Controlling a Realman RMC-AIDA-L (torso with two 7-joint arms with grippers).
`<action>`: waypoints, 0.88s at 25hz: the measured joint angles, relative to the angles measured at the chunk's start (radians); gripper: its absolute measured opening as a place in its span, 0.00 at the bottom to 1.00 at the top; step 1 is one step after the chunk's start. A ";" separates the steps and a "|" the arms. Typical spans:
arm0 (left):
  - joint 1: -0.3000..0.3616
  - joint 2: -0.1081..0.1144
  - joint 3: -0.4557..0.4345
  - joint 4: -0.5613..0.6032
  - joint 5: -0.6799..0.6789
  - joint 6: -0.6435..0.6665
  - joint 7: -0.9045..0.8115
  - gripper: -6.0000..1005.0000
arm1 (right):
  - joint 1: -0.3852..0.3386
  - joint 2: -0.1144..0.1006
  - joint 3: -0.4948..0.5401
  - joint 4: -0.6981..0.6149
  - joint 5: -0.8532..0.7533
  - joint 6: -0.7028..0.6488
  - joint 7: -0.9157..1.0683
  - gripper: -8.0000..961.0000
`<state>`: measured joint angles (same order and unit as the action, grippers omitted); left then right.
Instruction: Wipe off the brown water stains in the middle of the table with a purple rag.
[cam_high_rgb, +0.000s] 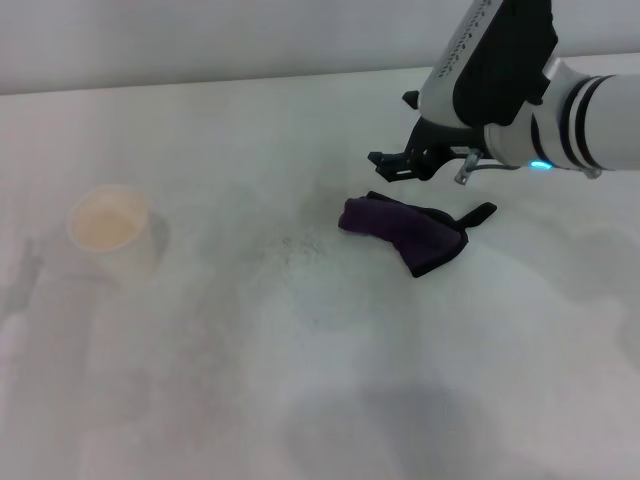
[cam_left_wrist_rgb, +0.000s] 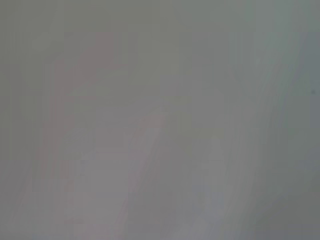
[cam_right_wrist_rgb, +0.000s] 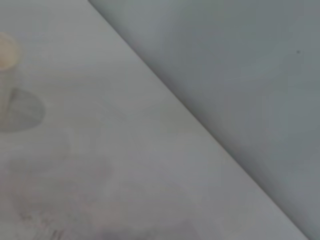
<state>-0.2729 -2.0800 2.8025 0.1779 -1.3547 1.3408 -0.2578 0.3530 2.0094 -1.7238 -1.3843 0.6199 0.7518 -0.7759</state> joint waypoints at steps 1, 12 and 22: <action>-0.001 0.000 0.000 0.000 0.000 0.000 0.000 0.88 | 0.000 0.000 0.006 0.001 0.001 -0.001 -0.004 0.91; -0.004 0.000 0.000 0.009 0.000 0.000 0.000 0.88 | 0.001 0.000 0.157 0.055 0.232 -0.023 -0.132 0.91; -0.005 -0.002 0.000 0.009 0.006 -0.007 0.000 0.88 | 0.031 -0.002 0.696 0.479 0.972 0.222 -0.561 0.91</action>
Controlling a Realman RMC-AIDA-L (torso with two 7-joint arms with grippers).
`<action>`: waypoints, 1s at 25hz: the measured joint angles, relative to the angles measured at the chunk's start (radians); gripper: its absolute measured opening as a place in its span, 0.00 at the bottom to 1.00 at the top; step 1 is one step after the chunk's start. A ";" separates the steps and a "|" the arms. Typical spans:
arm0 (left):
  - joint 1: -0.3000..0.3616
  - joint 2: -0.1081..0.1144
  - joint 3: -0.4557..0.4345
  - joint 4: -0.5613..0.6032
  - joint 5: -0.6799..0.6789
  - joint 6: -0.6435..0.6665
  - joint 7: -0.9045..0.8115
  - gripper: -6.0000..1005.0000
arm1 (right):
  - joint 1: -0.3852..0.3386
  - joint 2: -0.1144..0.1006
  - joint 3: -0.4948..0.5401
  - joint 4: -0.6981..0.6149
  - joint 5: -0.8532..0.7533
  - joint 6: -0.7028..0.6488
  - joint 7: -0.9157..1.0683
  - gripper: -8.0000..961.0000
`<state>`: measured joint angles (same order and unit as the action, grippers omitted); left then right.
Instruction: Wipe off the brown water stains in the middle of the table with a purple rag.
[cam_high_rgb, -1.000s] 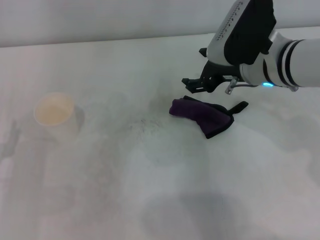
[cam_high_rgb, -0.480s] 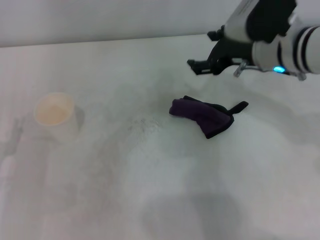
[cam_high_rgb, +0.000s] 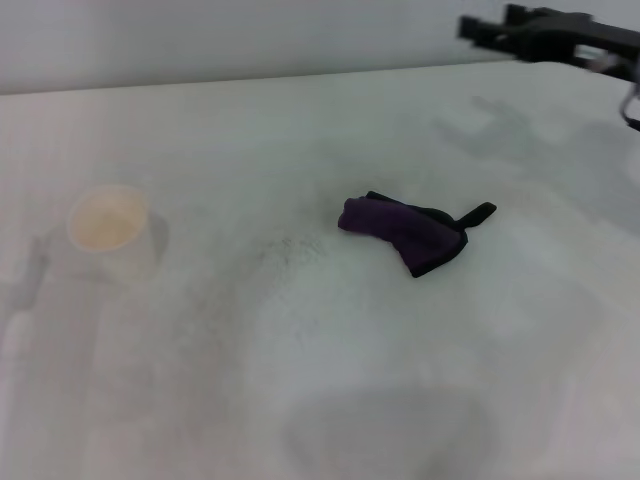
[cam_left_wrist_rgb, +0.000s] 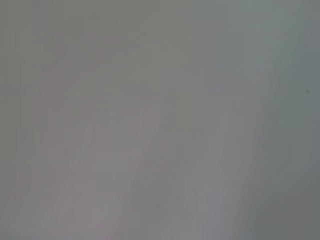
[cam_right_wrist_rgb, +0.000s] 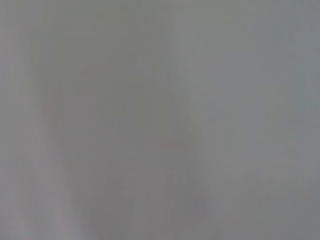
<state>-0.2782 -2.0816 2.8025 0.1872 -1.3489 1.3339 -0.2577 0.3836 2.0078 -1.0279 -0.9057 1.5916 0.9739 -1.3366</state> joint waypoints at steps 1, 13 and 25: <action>0.000 0.000 0.000 0.000 0.000 0.000 0.000 0.88 | 0.008 -0.001 0.063 0.073 0.070 0.032 -0.068 0.91; 0.000 -0.001 0.000 -0.004 -0.004 -0.012 0.000 0.88 | 0.031 0.015 0.389 0.767 0.642 0.114 -1.335 0.91; -0.009 0.000 0.001 -0.012 0.001 -0.028 0.013 0.88 | 0.048 0.017 0.392 0.852 0.651 0.072 -1.433 0.91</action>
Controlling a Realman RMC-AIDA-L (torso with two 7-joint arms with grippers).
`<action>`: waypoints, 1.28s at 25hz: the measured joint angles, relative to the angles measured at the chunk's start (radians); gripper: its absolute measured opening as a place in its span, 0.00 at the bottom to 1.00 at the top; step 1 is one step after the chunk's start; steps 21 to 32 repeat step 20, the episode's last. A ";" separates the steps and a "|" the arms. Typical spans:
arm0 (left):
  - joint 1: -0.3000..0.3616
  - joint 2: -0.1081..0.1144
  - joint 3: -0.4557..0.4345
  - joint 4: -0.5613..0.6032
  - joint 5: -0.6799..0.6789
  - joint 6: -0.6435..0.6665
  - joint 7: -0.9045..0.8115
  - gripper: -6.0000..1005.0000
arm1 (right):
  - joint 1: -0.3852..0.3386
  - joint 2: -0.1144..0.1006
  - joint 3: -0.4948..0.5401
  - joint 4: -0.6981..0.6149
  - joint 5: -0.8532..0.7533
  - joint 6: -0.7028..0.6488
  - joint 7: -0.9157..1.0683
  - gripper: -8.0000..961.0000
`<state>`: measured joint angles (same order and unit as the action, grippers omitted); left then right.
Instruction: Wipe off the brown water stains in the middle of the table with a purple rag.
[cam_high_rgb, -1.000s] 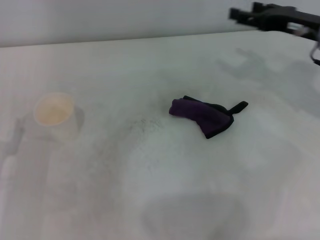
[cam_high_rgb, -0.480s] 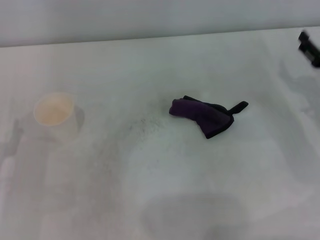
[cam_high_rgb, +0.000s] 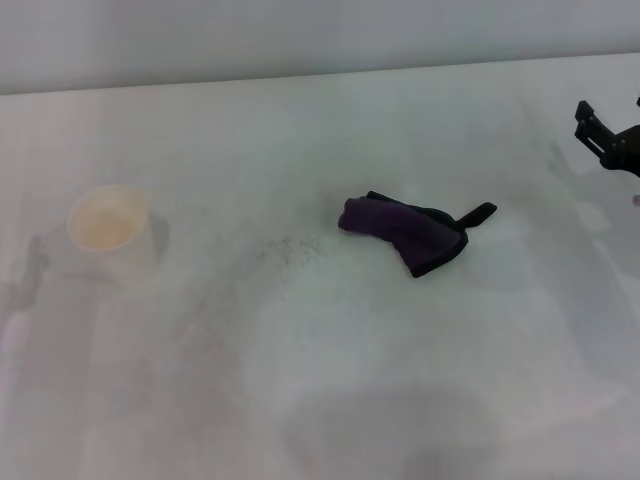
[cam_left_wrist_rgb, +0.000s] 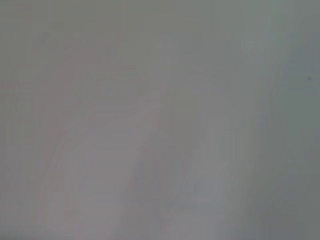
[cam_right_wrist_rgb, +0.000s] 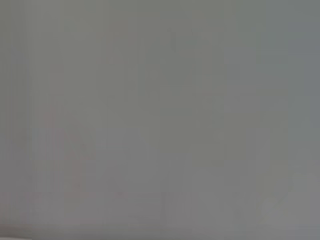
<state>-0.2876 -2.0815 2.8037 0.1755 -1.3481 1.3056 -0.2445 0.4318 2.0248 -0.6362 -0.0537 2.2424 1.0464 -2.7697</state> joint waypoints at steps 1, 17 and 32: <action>0.000 0.000 0.000 0.000 0.000 0.000 0.002 0.88 | 0.001 0.000 0.000 0.004 0.001 0.000 0.001 0.91; 0.014 -0.003 0.008 0.021 0.003 0.006 -0.046 0.88 | 0.025 0.001 0.001 0.013 -0.002 -0.009 0.010 0.91; 0.012 -0.002 0.008 0.020 0.004 0.003 -0.095 0.88 | 0.026 0.001 0.001 0.014 -0.002 -0.016 0.010 0.91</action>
